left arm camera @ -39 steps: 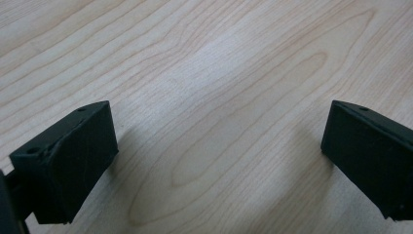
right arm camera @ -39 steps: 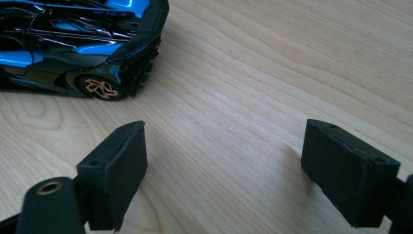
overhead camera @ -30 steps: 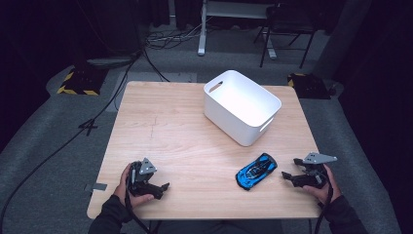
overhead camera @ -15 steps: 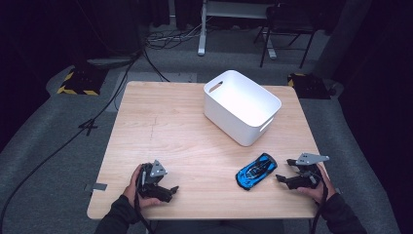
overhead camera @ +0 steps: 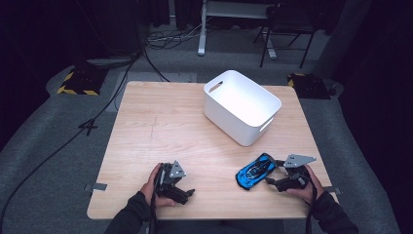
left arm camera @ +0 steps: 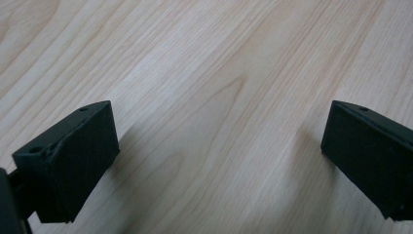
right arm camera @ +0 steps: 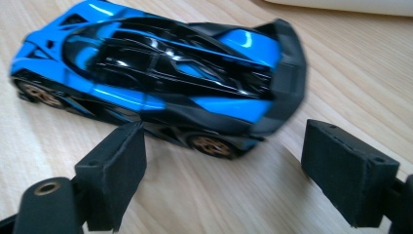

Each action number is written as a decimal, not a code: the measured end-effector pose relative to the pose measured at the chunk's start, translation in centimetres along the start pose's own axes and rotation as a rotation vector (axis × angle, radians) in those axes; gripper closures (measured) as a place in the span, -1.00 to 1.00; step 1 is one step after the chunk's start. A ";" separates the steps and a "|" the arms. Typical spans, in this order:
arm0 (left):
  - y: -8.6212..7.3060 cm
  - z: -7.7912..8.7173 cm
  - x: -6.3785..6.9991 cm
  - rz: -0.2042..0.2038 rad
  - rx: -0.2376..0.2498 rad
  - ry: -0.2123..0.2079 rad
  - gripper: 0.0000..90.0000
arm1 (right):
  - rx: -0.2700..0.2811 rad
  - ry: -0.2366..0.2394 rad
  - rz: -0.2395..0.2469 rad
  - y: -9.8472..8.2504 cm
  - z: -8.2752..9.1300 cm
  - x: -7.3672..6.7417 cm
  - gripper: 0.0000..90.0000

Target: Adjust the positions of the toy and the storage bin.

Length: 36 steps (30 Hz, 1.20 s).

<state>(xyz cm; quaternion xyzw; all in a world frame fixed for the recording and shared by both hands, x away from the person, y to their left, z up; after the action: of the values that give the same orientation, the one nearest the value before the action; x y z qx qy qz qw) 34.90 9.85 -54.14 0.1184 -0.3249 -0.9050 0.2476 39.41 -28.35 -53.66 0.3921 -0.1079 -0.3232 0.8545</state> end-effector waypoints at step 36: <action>2.2 -1.8 -0.2 -0.040 0.003 -0.029 -0.99 | -0.029 0.010 -0.015 5.8 -7.1 -5.9 -0.68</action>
<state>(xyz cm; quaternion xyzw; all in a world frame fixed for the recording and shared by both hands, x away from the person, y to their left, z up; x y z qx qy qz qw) 36.57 7.47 -54.07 0.1120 -0.3276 -0.9109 0.2245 40.76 -17.48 -53.71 0.3823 -0.0961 -0.3293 0.8580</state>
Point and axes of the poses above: each handheld gripper's, and its own axes: z roughly backward along the jaws, y roughly out of its top, x roughly to its right, the point moved 5 cm from there along -z, roughly forward along the jaws, and after that the axes turned 7 degrees about -z, right-handed, at the moved point
